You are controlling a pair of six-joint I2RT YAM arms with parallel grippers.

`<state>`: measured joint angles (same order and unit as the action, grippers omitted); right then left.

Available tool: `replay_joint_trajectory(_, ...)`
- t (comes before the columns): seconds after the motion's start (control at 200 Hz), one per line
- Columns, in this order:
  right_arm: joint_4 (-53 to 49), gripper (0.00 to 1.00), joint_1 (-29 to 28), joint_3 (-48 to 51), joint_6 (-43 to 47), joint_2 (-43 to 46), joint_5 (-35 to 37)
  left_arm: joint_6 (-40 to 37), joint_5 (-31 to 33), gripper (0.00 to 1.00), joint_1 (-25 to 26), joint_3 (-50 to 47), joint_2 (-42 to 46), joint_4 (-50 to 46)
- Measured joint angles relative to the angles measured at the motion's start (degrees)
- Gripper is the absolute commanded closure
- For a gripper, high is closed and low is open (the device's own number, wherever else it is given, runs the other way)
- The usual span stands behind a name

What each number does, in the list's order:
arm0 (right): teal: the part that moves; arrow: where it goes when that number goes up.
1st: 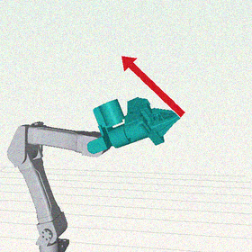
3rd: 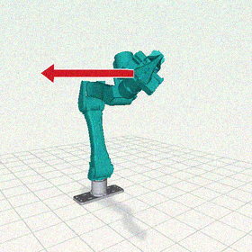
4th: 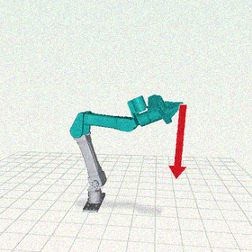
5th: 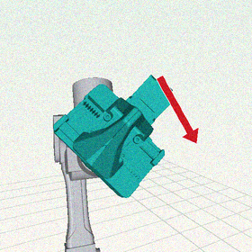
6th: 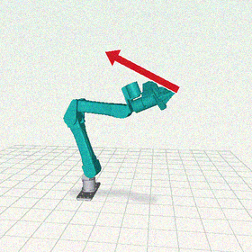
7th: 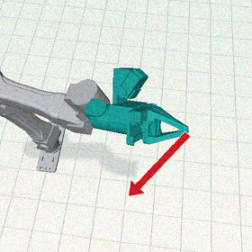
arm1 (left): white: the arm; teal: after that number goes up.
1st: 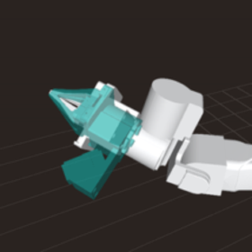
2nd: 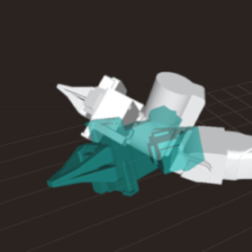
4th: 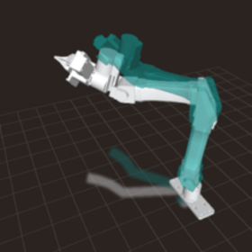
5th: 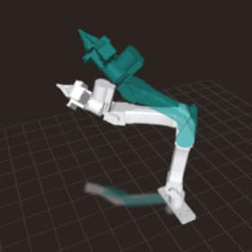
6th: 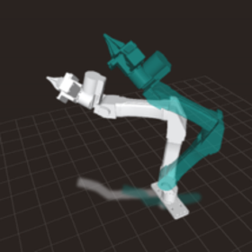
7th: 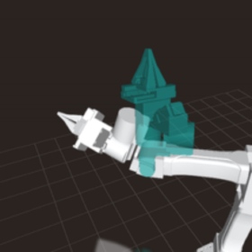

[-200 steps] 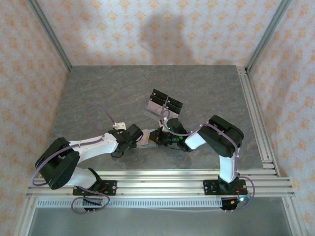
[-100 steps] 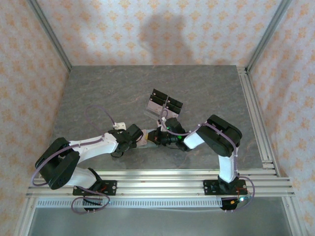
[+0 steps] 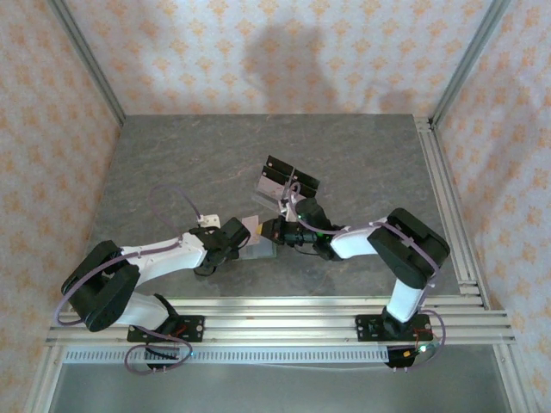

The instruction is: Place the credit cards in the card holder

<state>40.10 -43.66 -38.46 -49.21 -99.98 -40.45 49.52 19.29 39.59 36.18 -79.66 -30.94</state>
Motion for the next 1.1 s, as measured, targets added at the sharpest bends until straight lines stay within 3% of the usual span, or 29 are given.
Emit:
replay_joint_trajectory(0.29, -4.31, 1.0, 0.11, 0.0, 2.82, -0.07, 1.03, 0.02, 0.0, 0.0, 0.0, -0.02, 0.0, 0.11)
replay_joint_trajectory(1.101, -3.15, 1.0, 0.11, 0.04, 3.87, -4.87, 1.01, 0.11, 0.0, 0.0, 0.0, -0.04, 0.0, 0.13)
